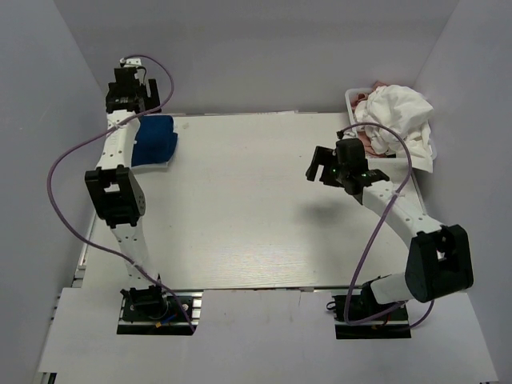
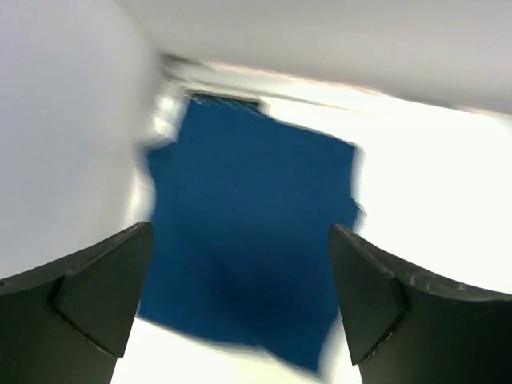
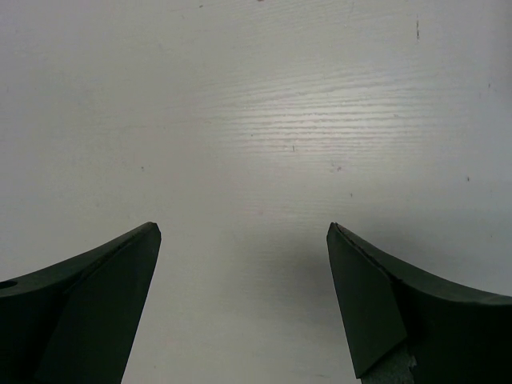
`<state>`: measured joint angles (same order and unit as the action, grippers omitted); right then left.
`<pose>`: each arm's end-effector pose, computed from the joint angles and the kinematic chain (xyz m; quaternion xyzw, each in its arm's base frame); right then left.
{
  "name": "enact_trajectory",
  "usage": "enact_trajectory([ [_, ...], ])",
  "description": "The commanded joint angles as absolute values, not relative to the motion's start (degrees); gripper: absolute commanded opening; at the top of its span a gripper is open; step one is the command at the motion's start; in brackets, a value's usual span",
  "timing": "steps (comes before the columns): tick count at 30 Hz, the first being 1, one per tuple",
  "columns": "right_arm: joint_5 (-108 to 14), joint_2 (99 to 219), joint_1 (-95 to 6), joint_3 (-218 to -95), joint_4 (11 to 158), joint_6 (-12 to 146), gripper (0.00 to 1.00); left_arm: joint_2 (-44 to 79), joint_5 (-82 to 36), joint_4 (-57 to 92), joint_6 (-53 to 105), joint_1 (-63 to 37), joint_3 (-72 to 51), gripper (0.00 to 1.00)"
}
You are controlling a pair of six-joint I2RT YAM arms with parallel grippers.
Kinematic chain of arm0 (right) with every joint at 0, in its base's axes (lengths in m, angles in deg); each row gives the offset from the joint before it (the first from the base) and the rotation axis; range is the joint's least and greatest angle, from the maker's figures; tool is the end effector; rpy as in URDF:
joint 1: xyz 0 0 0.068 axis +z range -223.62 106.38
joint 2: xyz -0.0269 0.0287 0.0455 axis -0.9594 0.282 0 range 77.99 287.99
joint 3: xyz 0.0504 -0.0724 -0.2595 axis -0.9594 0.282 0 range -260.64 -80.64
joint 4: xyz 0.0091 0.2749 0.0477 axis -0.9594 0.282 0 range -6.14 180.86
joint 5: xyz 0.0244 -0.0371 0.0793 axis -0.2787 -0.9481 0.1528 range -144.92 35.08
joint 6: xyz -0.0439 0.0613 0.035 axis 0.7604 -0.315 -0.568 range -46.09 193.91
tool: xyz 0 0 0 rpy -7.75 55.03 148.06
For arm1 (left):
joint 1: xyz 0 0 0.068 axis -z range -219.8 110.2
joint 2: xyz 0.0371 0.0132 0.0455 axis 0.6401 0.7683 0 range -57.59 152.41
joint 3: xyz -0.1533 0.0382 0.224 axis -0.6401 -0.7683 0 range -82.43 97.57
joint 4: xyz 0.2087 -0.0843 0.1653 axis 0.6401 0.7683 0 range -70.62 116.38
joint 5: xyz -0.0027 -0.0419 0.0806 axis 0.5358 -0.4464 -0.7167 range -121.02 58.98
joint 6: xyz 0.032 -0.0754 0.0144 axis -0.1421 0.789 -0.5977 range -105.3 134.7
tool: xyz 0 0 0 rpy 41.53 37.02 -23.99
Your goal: Fold and stack the t-shirts
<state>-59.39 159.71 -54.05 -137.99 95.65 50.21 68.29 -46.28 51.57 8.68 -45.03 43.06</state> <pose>0.3457 0.1170 0.2354 0.0498 0.8898 0.1344 0.4333 0.5572 0.0702 0.3091 -0.0578 0.8697 0.1627 0.4624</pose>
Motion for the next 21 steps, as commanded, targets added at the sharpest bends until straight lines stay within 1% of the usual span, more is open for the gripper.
enact_trajectory([
  [1, -60.3, 155.3, -54.2, -135.5, 94.3, 46.5, 0.9, 53.6, -30.9, 56.9, 25.1, -43.2, 33.5, 1.0],
  [2, -60.0, 154.6, -54.2, -133.2, 94.4, 45.8, 0.9, 50.5, -27.2, 55.6, 29.2, -42.4, 23.8, 1.0],
  [3, -59.8, 153.7, -54.2, -132.6, 94.6, 45.3, 0.9, 43.1, -26.1, 51.7, 31.3, -41.3, 18.2, 1.0],
  [4, -59.4, 150.7, -54.1, -129.6, 94.6, 45.3, 0.9, 38.8, -25.3, 48.4, 35.0, -38.3, 5.8, 1.0],
  [6, -59.4, 148.5, -54.1, -127.7, 94.3, 45.0, 0.9, 30.2, -22.8, 37.9, 36.8, -35.0, -6.2, 1.0],
  [7, -60.2, 145.1, -54.2, -124.5, 94.1, 44.5, 0.9, 22.2, -19.8, 34.4, 39.5, -32.4, -17.2, 1.0],
  [9, -60.9, 141.5, -54.2, -122.8, 95.4, 43.4, 0.9, 15.7, -16.3, 28.1, 39.5, -30.4, -25.8, 1.0],
  [10, -60.2, 137.5, -54.1, -119.2, 95.2, 42.0, 0.9, 8.1, -15.6, 28.1, 40.8, -28.1, -33.7, 1.0],
  [11, -60.2, 136.3, -54.1, -117.7, 94.8, 42.0, 0.9, 8.0, -15.5, 28.1, 40.8, -28.1, -33.8, 1.0],
  [12, -59.9, 134.9, -54.1, -115.1, 93.5, 41.0, 0.9, 5.8, -17.7, 30.0, 40.8, -28.1, -37.4, 1.0],
  [14, -59.6, 129.5, -54.3, -109.7, 91.6, 39.6, 0.9, 0.0, -21.0, 31.9, 42.1, -27.4, -39.8, 1.0],
  [16, -60.0, 126.4, -53.2, -107.7, 88.5, 38.1, 0.9, -2.7, -24.9, 32.7, 42.7, -26.7, -42.2, 1.0],
  [18, -60.6, 123.4, -54.1, -105.7, 87.2, 38.8, 0.9, -4.6, -23.7, 31.7, 43.3, -26.7, -43.6, 1.0],
  [21, -60.6, 121.4, -54.0, -105.9, 87.8, 39.8, 0.9, -4.6, -22.6, 30.9, 43.3, -26.7, -43.1, 1.0],
])
